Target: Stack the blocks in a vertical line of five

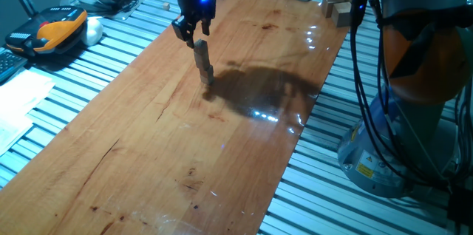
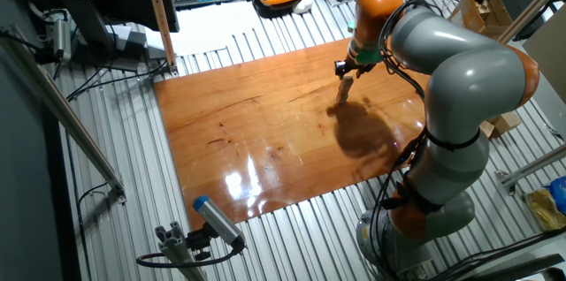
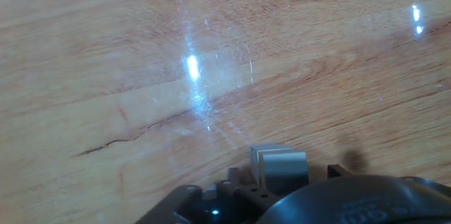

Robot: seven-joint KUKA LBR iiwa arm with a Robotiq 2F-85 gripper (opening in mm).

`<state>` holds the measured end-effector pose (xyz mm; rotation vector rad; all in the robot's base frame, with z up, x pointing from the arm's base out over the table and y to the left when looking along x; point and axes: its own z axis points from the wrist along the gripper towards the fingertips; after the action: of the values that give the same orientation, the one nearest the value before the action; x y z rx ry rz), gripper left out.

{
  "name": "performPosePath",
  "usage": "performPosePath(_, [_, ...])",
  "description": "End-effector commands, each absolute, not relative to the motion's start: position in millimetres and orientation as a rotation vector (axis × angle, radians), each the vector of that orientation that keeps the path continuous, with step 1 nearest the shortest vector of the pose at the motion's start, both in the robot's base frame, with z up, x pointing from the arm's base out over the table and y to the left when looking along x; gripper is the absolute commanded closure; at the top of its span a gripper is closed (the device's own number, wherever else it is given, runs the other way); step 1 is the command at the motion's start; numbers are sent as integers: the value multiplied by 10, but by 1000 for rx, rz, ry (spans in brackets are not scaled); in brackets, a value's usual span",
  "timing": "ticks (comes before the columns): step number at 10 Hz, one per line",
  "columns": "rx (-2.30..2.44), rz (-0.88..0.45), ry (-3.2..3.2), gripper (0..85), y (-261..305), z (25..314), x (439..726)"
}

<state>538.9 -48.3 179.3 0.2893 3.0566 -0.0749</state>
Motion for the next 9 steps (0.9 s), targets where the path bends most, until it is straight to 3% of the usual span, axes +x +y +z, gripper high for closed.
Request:
performPosePath(1, [283, -66, 3058, 510, -471, 1819, 5392])
performPosePath(3, [267, -80, 3057, 510, -401, 1874, 5398])
performPosePath(5, [263, -72, 3064, 850, -330, 1940, 5399])
performPosePath(9, [255, -41, 3065, 850, -191, 2022, 5404])
